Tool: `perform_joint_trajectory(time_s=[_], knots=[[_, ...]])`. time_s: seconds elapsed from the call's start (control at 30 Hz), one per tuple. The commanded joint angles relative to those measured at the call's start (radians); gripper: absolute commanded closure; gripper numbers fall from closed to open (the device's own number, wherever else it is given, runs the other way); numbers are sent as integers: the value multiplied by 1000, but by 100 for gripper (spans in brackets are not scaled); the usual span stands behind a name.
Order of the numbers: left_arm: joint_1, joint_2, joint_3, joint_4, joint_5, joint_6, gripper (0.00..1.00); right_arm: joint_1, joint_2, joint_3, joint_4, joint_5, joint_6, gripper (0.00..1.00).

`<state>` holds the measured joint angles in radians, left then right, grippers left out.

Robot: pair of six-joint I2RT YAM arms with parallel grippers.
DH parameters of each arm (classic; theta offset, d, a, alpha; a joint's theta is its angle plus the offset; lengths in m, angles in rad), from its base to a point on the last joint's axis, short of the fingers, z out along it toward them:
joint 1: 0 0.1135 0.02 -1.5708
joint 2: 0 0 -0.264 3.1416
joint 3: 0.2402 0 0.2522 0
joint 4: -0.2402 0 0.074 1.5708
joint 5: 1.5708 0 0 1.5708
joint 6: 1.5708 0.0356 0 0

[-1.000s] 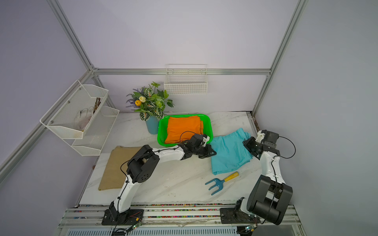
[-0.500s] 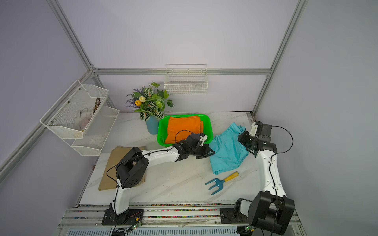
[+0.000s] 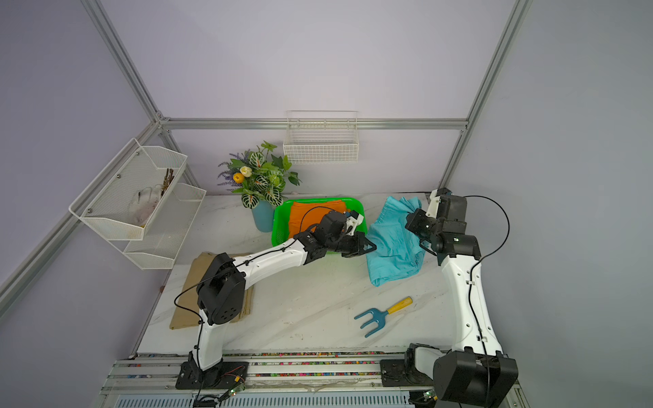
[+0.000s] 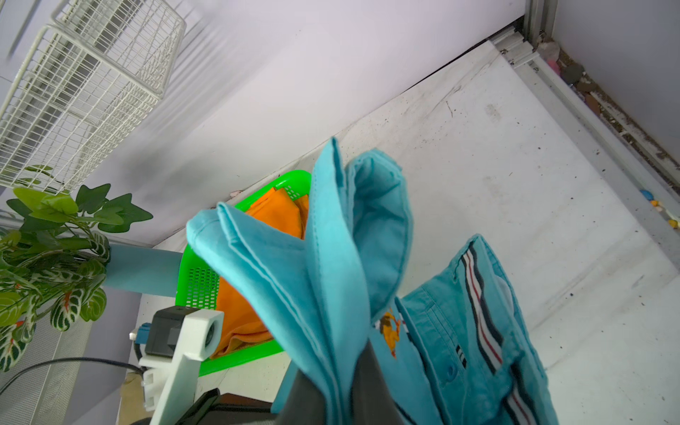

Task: Put the folded long pants in the basket
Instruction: Pick up the long pant at the center of the board, then place the long pant in the basket.

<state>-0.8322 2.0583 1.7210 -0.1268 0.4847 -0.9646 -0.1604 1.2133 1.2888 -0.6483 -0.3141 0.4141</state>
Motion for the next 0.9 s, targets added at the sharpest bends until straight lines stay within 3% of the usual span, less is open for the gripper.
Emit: perform_joint_trajectory(time_s=[0.0,0.2,0.3,0.4,0.53,0.87], knots=[[9,-58,140,22,74,42,100,8,-18,43,27,68,-4,100],[26,24,364,-94,104,112,100,7,-50,79,38,112,-14,100],[62,25,403,-151,85,181,100,7,-28,83,85,60,9,100],[122,11,400,-207,78,258,100,13,-5,33,219,-38,74,100],[224,-3,366,-291,86,341,100,51,6,-93,467,-72,204,100],[408,-61,252,-400,53,496,100,311,161,-133,741,71,282,100]])
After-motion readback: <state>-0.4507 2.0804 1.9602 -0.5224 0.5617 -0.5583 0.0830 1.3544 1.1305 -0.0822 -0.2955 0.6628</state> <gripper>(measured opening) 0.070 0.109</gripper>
